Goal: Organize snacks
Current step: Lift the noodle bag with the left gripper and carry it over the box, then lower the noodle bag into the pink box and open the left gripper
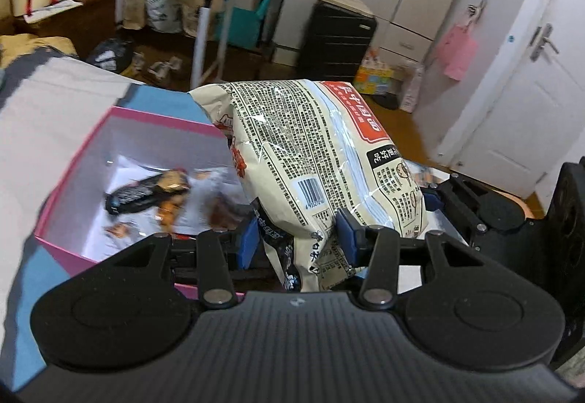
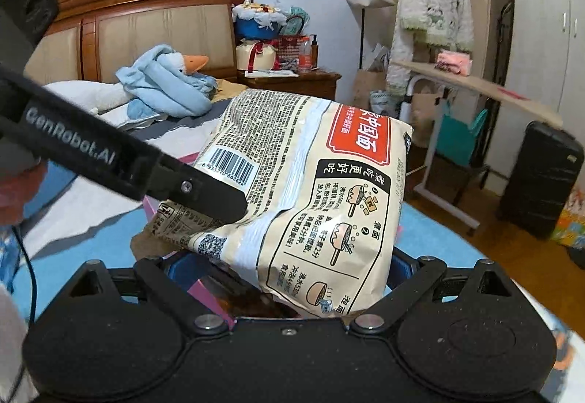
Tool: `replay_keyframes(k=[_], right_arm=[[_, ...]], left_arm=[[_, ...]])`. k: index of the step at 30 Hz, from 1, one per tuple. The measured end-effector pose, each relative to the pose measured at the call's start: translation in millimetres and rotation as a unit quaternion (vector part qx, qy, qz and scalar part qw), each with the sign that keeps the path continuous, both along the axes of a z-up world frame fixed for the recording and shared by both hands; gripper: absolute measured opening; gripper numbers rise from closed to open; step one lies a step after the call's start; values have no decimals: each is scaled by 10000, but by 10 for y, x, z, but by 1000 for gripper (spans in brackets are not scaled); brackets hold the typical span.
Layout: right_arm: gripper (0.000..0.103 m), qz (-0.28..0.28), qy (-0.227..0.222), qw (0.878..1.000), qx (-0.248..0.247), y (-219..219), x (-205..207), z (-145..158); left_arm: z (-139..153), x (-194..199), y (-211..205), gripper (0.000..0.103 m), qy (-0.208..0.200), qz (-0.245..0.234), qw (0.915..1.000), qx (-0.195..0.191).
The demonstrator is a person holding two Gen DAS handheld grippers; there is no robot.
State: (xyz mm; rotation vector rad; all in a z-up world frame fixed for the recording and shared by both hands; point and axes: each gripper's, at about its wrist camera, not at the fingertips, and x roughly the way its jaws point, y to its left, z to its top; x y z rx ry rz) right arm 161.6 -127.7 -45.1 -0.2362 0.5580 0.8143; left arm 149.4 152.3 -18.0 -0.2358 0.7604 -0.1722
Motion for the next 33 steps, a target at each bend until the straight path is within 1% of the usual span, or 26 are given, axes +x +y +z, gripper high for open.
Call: replay_keyframes(k=[3,6,9,11,12,13,14,15,17,19,21,22,26,29,31,33], right_arm=[[98,5,206,9998,78,130,73,-104],[98,1,463,9989,34,250,117,-200],[98,-39,690,9976,-7,333,162,-268],[98,-28,953,9954,-15,392,246,-312],[97,-33,1106,9939,-35,423,301,-330],[97,-64,1197,9928,-55,451,340,-340],[97,-93,1199,9927,-63,467,351,-340],[97,-117,1204,9926,-86,468,334,-340],[97,-167,1167,9929,-129,443,267,-338],[97,-186,940,9952,-193,381,140,-317],[97,-378,730,9962,-280,311,41,-277],[97,-492,648,9964,-245,269,6,-239],[97,-816,461,9953,238,-42,-228,-83],[97,-1028,518,9917,570,-283,-369,46],[97,-1202,575,9887,691,-427,-420,140],[97,-1360,632,9856,778,-557,-443,234]], left_arm=[[-112,14,161,44,17,152,9999,-71],[-222,23,247,44,96,216,9997,-64],[-319,69,331,45,156,360,9990,-196],[-395,123,392,49,219,637,9974,-264],[-433,138,408,51,241,783,9964,-230],[-462,145,419,55,237,942,9952,-125],[-485,141,429,59,218,1023,9945,-6],[-500,125,430,61,193,1102,9937,116],[-499,59,436,63,106,1211,9924,172],[-487,-2,464,63,33,1253,9921,57],[-458,-56,483,63,-23,1315,9913,-94],[-445,-77,489,63,-42,1342,9909,-113],[-330,-199,417,63,-193,1380,9902,16],[-219,-292,282,63,-175,1317,9908,257],[-129,-370,168,63,-208,1223,9914,429],[-32,-445,41,63,-228,1106,9922,520]])
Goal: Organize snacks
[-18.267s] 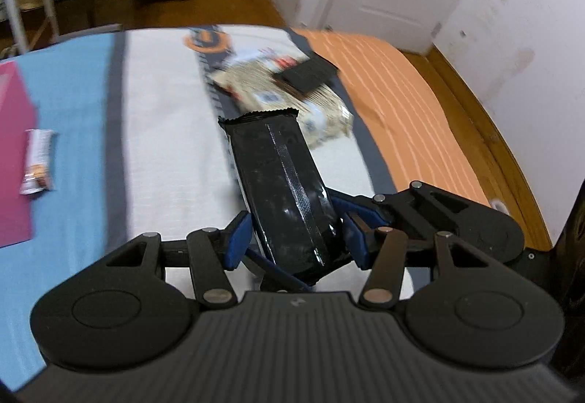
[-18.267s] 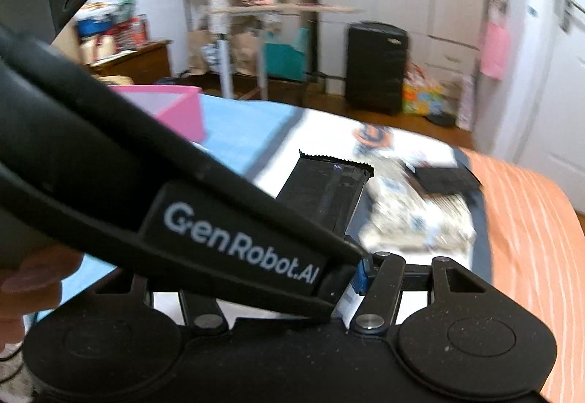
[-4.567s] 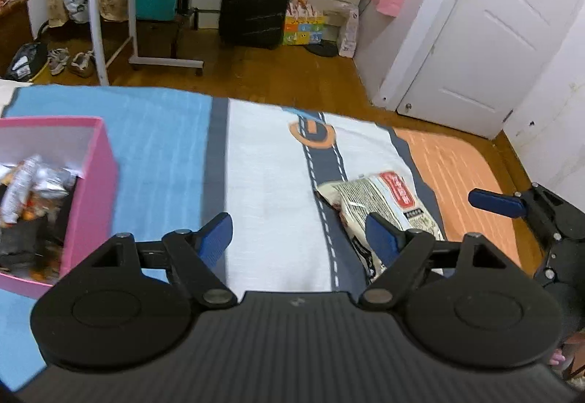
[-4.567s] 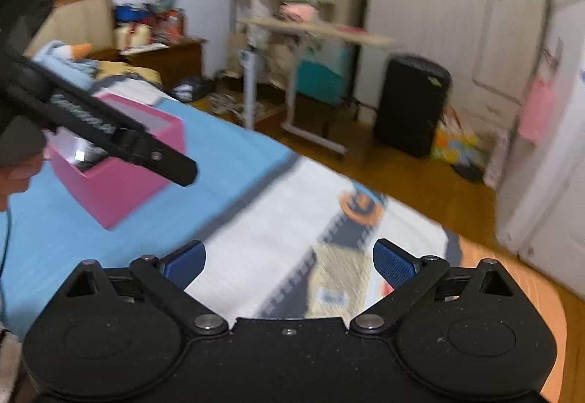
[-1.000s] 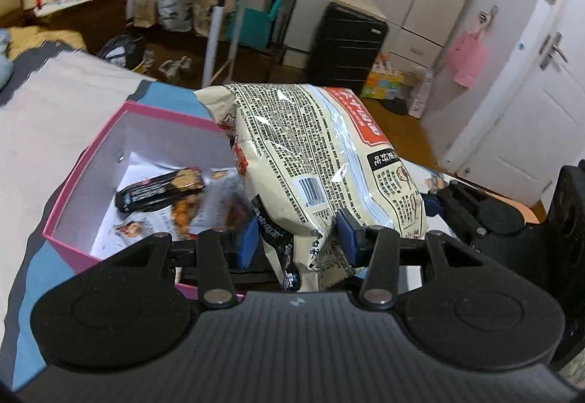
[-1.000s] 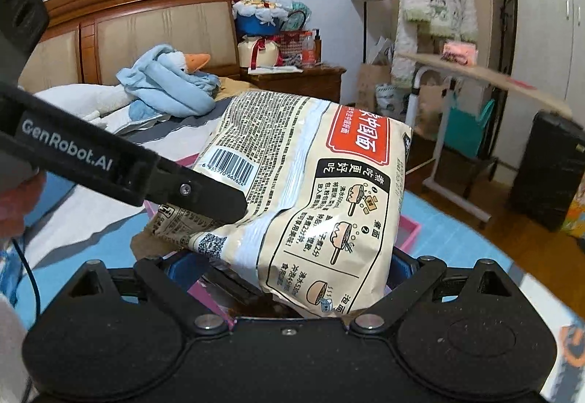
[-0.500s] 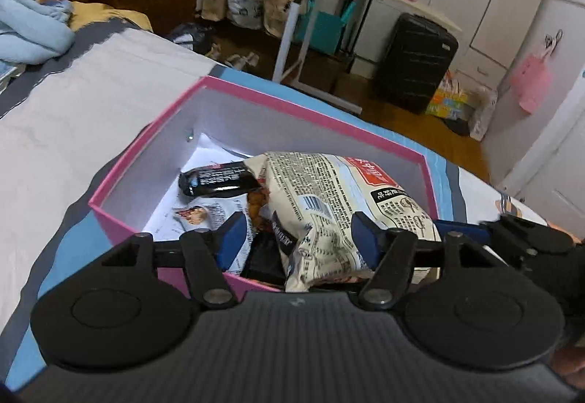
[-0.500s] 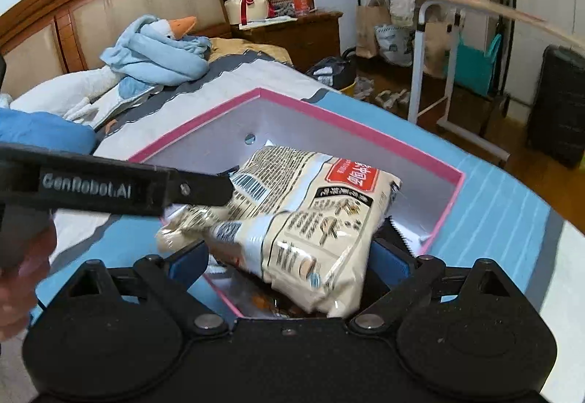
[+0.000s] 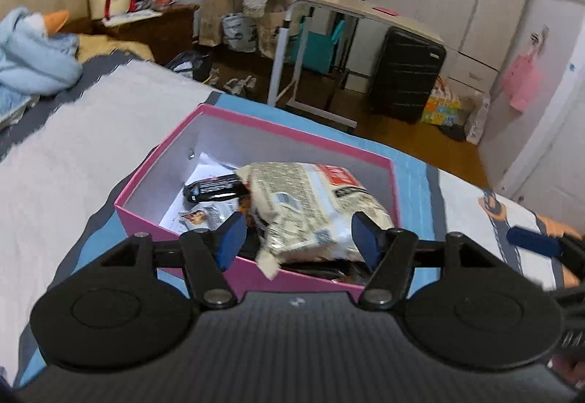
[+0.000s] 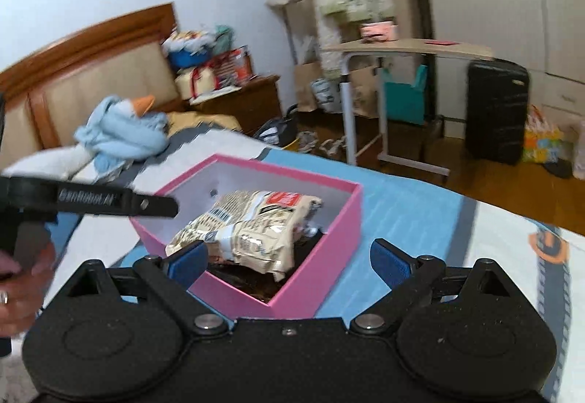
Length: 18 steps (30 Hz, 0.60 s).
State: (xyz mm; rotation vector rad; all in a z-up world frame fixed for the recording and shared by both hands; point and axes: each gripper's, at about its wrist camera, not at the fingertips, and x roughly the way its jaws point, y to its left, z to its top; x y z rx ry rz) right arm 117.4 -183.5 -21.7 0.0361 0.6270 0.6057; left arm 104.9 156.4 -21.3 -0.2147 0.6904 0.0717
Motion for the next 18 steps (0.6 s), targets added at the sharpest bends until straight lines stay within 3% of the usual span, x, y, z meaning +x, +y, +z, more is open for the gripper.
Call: replay_keyframes(k=[6,18], right_arm=[[98,-338,-6,9994,70,-356,-111,158],[100,-1160,-95,9932,-43,-882,-559,305]], left_arm=[[233,-189,-383,67,-78,-371,9989,291],[427,-605,-889,72,-204,-1048,9930,508]])
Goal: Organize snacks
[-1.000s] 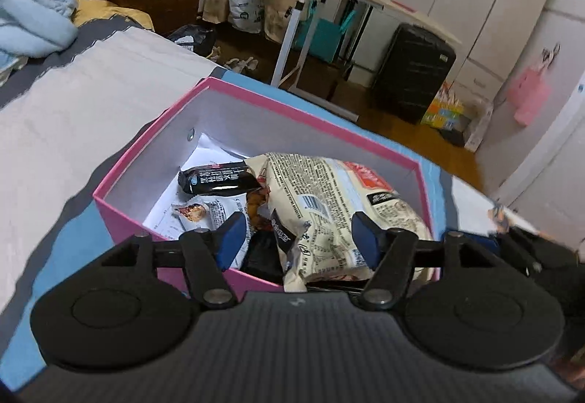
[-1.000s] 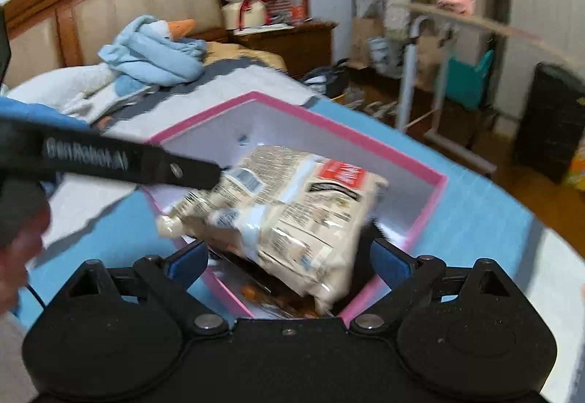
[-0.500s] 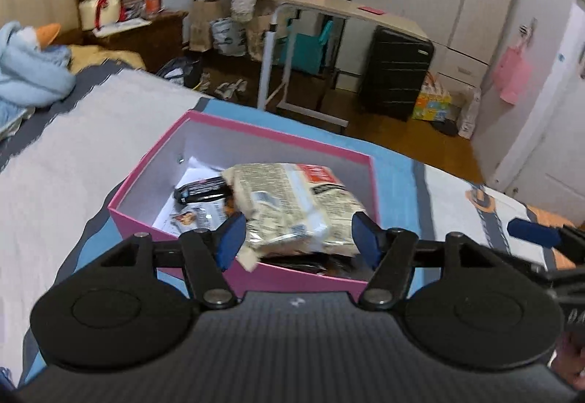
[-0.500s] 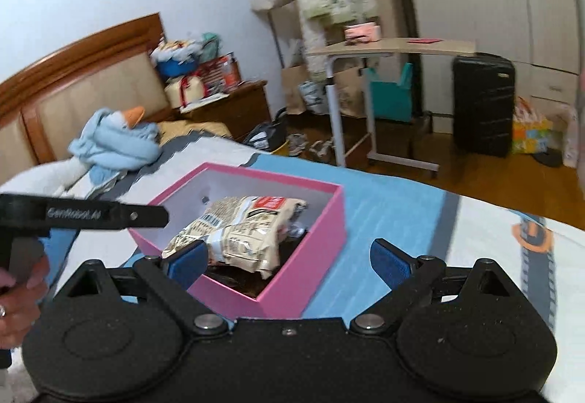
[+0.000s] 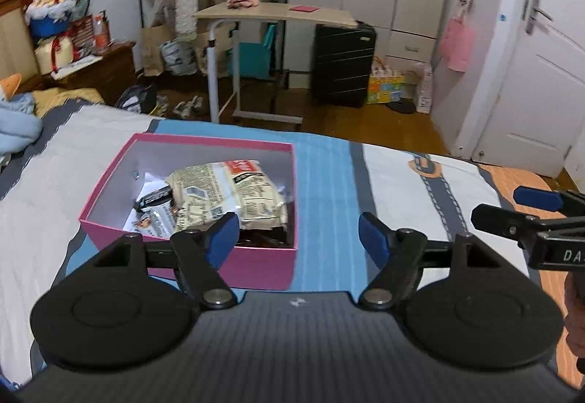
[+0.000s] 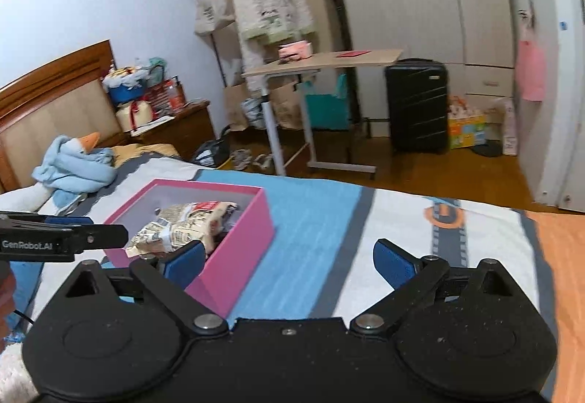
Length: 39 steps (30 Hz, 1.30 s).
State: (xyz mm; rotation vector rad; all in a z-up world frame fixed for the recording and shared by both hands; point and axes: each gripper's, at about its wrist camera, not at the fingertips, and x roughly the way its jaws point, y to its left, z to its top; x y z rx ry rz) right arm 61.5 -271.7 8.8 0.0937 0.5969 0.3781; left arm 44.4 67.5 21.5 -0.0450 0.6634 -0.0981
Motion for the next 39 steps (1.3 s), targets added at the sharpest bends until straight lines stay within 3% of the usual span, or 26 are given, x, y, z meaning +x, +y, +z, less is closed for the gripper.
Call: replay_keyframes(k=[11,21,25,29,39], right_arm=[[103,-577,-73,9967,-569,-90,-499,41],[103,-1196,117,9892,-834,-123,-743,-14],[103,-1277,201,9866,-1000,-91,-793,-77],[103,-1504,197,9830,-1031,-98,-822,-119],[103,-1538,125,9820,-1091,-75,-884,-138]], left_arm=[[31,-399,-247,79,-194,-413,9987,243],[-112,-516,-285,82,-168,-424,9986,253],[-184,-508,-281,93,-164,-401,9987,254],[-271,-493,-251,94,-157,-306,9991,232],[-282,-522,-219,100,-222,-169,9990,340]])
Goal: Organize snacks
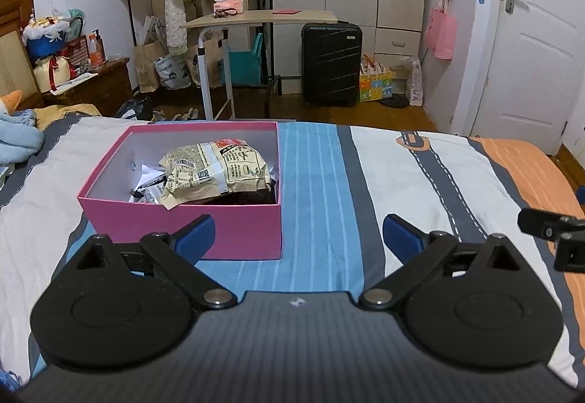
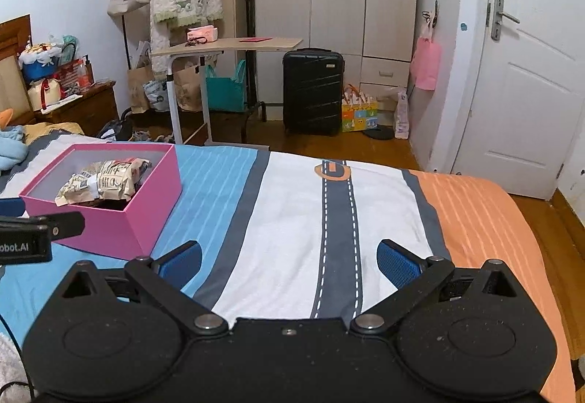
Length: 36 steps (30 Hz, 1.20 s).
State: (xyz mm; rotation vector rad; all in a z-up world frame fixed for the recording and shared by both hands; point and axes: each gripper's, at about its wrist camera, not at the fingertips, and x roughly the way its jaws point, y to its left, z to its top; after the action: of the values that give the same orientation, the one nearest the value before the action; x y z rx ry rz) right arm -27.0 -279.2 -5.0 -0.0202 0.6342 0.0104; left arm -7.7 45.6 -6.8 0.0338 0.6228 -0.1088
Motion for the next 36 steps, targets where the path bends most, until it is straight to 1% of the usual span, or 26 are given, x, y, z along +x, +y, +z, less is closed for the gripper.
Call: replay_keyframes(k=[3,8,14,24,31,36], right_arm=[[103,-27,-40,10000,48,-19,-11,33],[103,-75,-2,9996,273,-76,-20,21],[103,7,-9,9999,104,-23,-31,-8],[103,19,55,10000,75,-25,-14,2],[103,5,85,9999,102,-31,5,-5],[103,0,127,9999,100,-49,24,-17]], left_arm=[[0,-6,5,100,6,-4,10000,28],[-1,20,22,100,54,-4,10000,37],[-36,61,19,100,199,-13,9998,51],[-77,63,7,100,196,96,9997,130],[-130,91,1,100,211,189,9993,250],[-137,76,-4,100,172,154,9994,255]])
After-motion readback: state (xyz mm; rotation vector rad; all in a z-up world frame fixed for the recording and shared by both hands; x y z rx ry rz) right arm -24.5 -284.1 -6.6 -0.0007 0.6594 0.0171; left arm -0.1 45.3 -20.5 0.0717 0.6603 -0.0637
